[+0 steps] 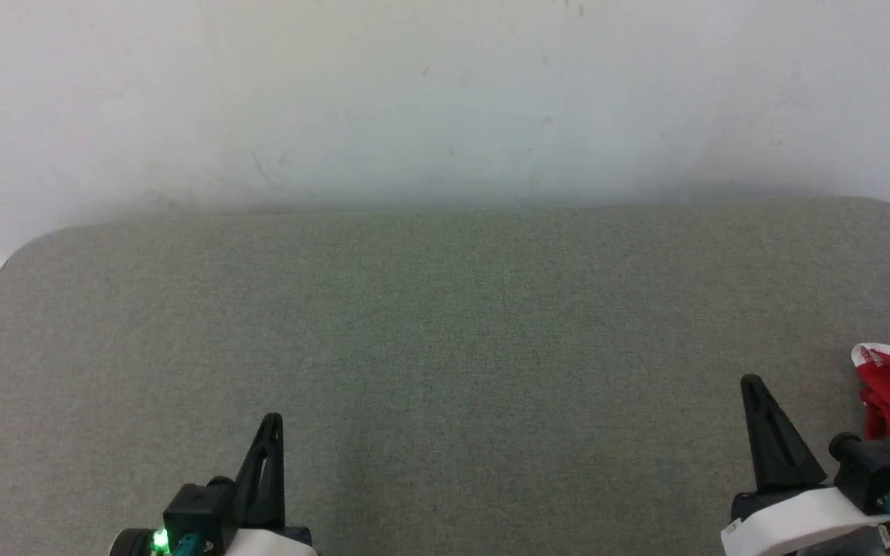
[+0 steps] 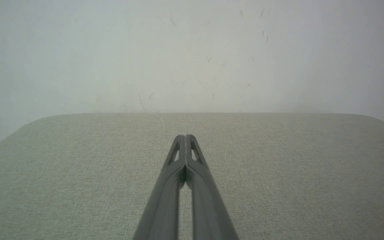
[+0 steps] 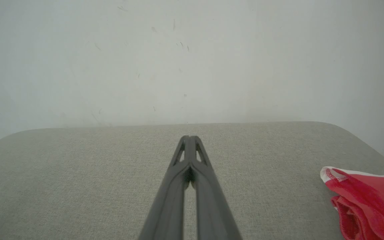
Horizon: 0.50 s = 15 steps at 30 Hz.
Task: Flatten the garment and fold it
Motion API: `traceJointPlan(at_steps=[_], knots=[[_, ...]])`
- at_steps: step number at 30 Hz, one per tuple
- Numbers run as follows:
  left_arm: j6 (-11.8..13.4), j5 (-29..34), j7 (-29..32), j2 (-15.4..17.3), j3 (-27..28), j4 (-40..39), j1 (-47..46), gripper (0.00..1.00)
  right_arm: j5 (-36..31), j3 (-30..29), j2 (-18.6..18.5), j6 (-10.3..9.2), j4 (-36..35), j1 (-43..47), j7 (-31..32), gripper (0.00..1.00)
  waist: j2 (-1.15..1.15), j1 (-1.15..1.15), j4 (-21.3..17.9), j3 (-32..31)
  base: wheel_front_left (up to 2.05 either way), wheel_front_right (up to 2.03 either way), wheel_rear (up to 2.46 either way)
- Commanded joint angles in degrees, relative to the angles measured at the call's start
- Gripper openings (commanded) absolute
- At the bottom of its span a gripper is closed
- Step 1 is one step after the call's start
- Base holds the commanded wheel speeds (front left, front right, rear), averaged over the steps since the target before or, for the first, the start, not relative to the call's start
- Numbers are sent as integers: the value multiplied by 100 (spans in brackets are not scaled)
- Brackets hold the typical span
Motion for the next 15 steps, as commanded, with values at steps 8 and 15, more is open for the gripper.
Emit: traceJointPlan(at_steps=[8,15], knots=[[-1,72,112,-2,54,-69,-108,0,-116,17,7,-2,-37,-98,81,0,-1,0,2,18,0,0,0],[-1,101,194,-3,75,-97,-146,0,-169,28,9,-3,-49,-131,141,0,-1,0,3,33,0,0,0]])
